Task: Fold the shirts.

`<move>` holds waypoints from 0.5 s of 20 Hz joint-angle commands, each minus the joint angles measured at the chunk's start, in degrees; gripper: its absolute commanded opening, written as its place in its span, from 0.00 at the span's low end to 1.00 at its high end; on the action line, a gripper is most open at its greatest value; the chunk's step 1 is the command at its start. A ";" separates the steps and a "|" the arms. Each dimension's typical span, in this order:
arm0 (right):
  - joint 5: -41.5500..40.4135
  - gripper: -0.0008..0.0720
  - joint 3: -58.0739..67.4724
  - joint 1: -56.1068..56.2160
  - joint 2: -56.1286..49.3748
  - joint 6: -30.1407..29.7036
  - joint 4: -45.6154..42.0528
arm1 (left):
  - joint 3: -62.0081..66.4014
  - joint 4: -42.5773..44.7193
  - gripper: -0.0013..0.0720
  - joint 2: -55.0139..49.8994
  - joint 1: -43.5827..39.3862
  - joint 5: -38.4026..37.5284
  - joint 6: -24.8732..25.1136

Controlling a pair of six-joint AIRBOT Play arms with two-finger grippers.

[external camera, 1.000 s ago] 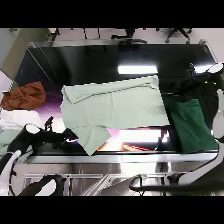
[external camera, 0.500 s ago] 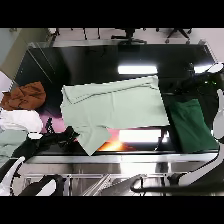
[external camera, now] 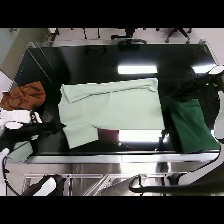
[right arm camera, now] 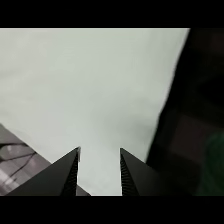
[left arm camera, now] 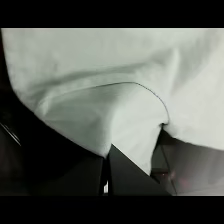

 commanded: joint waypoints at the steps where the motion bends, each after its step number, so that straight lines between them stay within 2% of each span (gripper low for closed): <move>1: 1.05 0.41 -9.29 -0.11 3.21 1.75 -1.86 | 5.31 3.10 0.04 0.04 6.14 -7.19 2.29; 5: -4.04 0.43 -27.76 -0.07 11.63 3.13 -4.31 | 5.22 3.04 0.04 -1.68 4.15 -6.80 3.65; 6: -6.19 0.47 -32.72 0.00 14.10 3.65 -4.33 | 5.22 3.04 0.04 -2.80 3.08 -6.99 3.72; 7: -8.22 0.57 -37.05 0.04 16.11 4.37 -4.31 | 5.22 3.04 0.04 -4.04 2.05 -6.99 3.78; 10: -15.13 0.56 -46.88 1.25 18.73 3.65 -3.26 | 5.29 3.02 0.04 -7.13 -0.66 -7.04 4.00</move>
